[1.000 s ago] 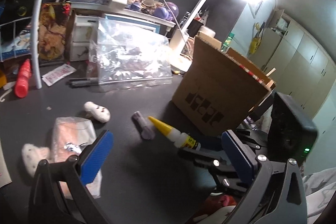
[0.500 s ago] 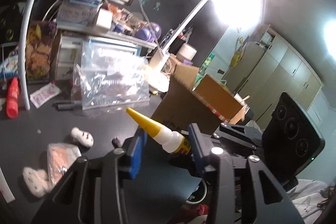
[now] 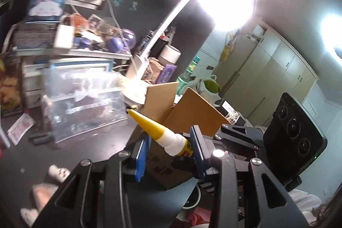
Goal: Organize objects
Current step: 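Carry the glue tube into the cardboard box and release it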
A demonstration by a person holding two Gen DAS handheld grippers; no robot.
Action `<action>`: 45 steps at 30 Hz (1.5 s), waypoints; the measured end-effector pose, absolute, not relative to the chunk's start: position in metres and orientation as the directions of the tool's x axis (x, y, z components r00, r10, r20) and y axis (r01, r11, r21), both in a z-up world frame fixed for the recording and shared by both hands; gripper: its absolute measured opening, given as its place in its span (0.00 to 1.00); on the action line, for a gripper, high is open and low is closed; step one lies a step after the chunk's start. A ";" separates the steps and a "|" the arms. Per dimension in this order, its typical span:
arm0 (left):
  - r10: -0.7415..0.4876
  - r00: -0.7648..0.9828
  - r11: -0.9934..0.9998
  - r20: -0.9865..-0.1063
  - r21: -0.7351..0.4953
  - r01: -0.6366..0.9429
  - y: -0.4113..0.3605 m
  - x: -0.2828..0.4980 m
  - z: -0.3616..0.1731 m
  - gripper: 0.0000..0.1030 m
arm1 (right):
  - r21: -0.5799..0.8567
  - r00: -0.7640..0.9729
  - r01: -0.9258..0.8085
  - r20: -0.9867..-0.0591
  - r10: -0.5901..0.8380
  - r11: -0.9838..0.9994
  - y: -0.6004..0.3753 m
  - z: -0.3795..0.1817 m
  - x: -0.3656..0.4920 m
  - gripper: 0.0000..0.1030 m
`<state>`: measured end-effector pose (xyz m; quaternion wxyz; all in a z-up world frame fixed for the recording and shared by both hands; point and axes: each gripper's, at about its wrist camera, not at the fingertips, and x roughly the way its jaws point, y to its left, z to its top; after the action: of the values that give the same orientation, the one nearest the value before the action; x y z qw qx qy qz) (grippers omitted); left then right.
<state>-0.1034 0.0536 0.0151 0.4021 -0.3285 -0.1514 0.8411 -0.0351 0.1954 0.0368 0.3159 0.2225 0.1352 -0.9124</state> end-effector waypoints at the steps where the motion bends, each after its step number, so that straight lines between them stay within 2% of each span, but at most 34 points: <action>1: 0.779 -0.448 -0.626 -0.438 -0.517 -0.583 0.062 -0.108 0.017 0.34 | -0.100 -0.702 0.629 -0.499 -0.508 -0.771 0.202 0.039 -0.038 0.16; 16: 0.732 -0.255 -0.618 -0.632 -0.457 -0.640 0.179 -0.169 0.017 0.33 | -0.016 -0.684 0.496 -0.623 -0.380 -0.868 0.290 0.031 -0.080 0.16; 20: 0.725 -0.224 -0.611 -0.651 -0.459 -0.645 0.196 -0.173 0.015 0.33 | -0.019 -0.682 0.471 -0.641 -0.351 -0.882 0.305 0.029 -0.081 0.16; 22: 0.708 -0.216 -0.623 -0.672 -0.452 -0.639 0.202 -0.176 0.013 0.38 | -0.028 -0.678 0.463 -0.655 -0.334 -0.886 0.308 0.027 -0.081 0.16; 23: 0.693 -0.223 -0.637 -0.685 -0.438 -0.634 0.204 -0.177 0.011 0.50 | -0.038 -0.675 0.459 -0.665 -0.320 -0.888 0.308 0.026 -0.082 0.17; 24: 0.682 -0.231 -0.649 -0.694 -0.429 -0.629 0.205 -0.178 0.010 0.64 | -0.063 -0.673 0.452 -0.678 -0.294 -0.890 0.308 0.024 -0.083 0.23; 26: 0.675 -0.238 -0.659 -0.699 -0.424 -0.621 0.205 -0.180 0.008 0.70 | -0.083 -0.673 0.444 -0.688 -0.271 -0.892 0.309 0.021 -0.083 0.35; 30: 0.668 -0.242 -0.661 -0.704 -0.411 -0.628 0.204 -0.177 0.008 0.77 | -0.075 -0.678 0.432 -0.685 -0.269 -0.899 0.314 0.021 -0.084 0.37; 38: 0.647 -0.267 -0.674 -0.714 -0.371 -0.639 0.200 -0.170 0.013 0.78 | -0.092 -0.679 0.438 -0.686 -0.262 -0.894 0.309 0.022 -0.085 0.37; 41: 0.653 -0.276 -0.671 -0.705 -0.370 -0.643 0.194 -0.167 0.017 0.84 | -0.095 -0.680 0.438 -0.686 -0.260 -0.894 0.308 0.023 -0.084 0.37; 45: 0.655 -0.305 -0.677 -0.691 -0.359 -0.642 0.182 -0.161 0.025 0.84 | -0.108 -0.687 0.438 -0.680 -0.255 -0.892 0.303 0.027 -0.081 0.37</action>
<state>-0.1613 0.1822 0.0246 0.4015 -0.4318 -0.0078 0.8076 -0.0810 0.3033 0.0270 0.1906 0.3464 0.1321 -0.9090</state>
